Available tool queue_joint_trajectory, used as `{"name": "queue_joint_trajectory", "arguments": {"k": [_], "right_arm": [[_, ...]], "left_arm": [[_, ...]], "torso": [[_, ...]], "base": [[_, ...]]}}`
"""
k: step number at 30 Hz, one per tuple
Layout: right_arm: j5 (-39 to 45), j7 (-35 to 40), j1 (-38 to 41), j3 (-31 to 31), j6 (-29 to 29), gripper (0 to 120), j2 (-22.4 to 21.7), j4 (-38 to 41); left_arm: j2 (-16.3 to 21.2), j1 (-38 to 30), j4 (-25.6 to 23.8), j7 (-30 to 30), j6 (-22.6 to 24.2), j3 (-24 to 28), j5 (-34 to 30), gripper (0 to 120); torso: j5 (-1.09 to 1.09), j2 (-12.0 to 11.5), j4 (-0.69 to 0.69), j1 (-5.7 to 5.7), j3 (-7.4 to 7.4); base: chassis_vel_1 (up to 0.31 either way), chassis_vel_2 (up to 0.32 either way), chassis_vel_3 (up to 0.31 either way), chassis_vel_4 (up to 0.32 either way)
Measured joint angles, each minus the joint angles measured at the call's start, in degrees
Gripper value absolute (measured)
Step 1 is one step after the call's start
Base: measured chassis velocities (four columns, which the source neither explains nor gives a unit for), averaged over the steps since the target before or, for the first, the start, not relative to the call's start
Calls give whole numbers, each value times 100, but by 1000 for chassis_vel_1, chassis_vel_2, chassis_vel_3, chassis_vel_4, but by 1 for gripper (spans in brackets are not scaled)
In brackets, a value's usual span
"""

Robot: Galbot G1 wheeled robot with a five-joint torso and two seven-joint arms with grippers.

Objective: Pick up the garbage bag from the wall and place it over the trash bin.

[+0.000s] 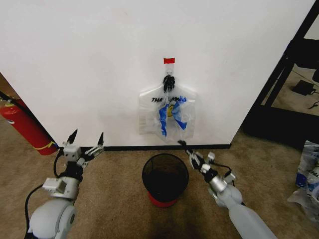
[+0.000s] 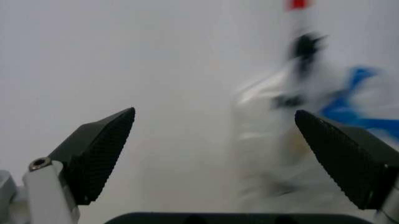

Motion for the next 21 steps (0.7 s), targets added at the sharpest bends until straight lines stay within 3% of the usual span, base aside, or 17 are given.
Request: {"name": "queue_joint_trajectory", "arguments": {"k": [6,9,15,19,21], "right_arm": [[-292,-14,-70,-198,111,0,-43,91],[-373,-91,-145,-199,168,0,-43,98],[-448,-141,-244,-194,222,0,-69,186],[-461,-128,-244,-169,237,0,-77,179],[-473,-110,-234,-153,251,0,-76,137]], "left_arm": [[841,-275,-419,392,272,785,-583,100],[1055,-496,-401,394,494,1070,-742,100],[1560,-1549,9,246,1093,1848,-1587,100],[1653,-2130,292,192,1244,2225,-2104,100],[1678,-2639,592,126,1321,2650,-2452,100]], "torso": [[1,0,1,0,0],[1,0,-1,0,0],[1,0,2,0,0],[1,0,-2,0,0],[1,0,-1,0,0]], "base": [[0,0,0,0],[0,0,0,0],[0,0,0,0],[0,0,0,0],[0,0,0,0]]}}
